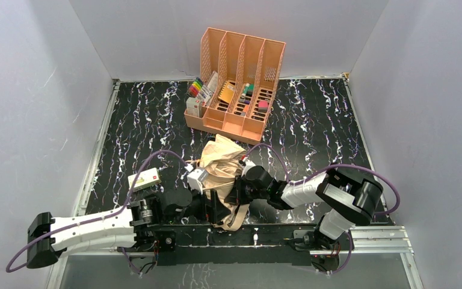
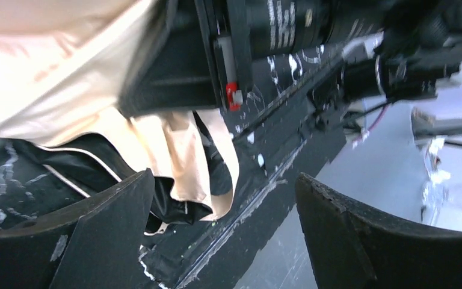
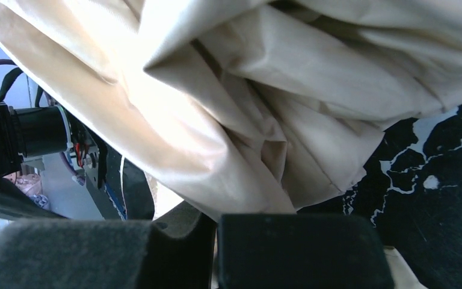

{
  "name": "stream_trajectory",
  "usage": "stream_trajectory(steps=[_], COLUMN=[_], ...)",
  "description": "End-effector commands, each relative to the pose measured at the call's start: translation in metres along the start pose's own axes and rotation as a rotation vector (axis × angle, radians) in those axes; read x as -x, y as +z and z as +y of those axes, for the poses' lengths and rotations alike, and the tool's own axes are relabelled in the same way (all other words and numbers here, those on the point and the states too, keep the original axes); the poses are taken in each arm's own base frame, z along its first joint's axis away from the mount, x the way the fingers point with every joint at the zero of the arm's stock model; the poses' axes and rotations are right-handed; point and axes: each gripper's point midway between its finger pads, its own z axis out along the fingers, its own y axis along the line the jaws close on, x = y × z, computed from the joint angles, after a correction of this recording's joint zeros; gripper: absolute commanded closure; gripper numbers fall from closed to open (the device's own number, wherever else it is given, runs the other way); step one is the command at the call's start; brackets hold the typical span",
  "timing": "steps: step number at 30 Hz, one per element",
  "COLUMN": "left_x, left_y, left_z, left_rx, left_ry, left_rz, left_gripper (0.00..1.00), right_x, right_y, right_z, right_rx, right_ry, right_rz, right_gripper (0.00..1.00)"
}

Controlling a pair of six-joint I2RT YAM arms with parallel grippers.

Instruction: Put away the umbrella

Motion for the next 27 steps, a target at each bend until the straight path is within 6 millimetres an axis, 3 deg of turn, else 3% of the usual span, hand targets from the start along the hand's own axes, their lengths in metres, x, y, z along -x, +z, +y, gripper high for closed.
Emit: stream_trajectory(steps=[1, 5, 7, 9, 13, 17, 21, 27], left_x=[0.049, 0.094, 0.116, 0.142, 0.197, 0.228, 0.238, 0.217], left_y=[-0.028, -0.052, -0.055, -0.050, -0.035, -0.013, 0.011, 0.028], left_z=[0.015, 0.020, 0.020, 0.028, 0.054, 0.067, 0.064, 0.075], left_rx=[0.207, 0.351, 0.405, 0.438, 0.351, 0.240, 0.132, 0.109], left_ry=[0.005, 0.064, 0.105, 0.116, -0.024, -0.088, -0.105, -0.142], left_rz=[-0.146, -0.254, -0.276, -0.265, -0.241, -0.180, -0.128, -0.032], left_gripper=[0.12, 0.02, 0.02, 0.02, 0.02, 0.02, 0.03, 0.10], right_x=[-0.022, -0.025, -0.025, -0.026, -0.026, -0.026, -0.025, -0.024], right_y=[0.000, -0.001, -0.001, 0.000, 0.000, -0.001, -0.002, -0.001], right_z=[-0.034, -0.037, -0.037, -0.036, -0.035, -0.034, -0.033, -0.031], right_rx=[-0.105, -0.108, -0.107, -0.105, -0.098, -0.100, -0.099, -0.097], right_ry=[0.012, 0.017, 0.017, 0.016, 0.011, 0.005, -0.002, -0.004], right_rz=[0.043, 0.049, 0.050, 0.055, 0.063, 0.063, 0.064, 0.065], right_gripper=[0.91, 0.91, 0.91, 0.91, 0.91, 0.91, 0.91, 0.91])
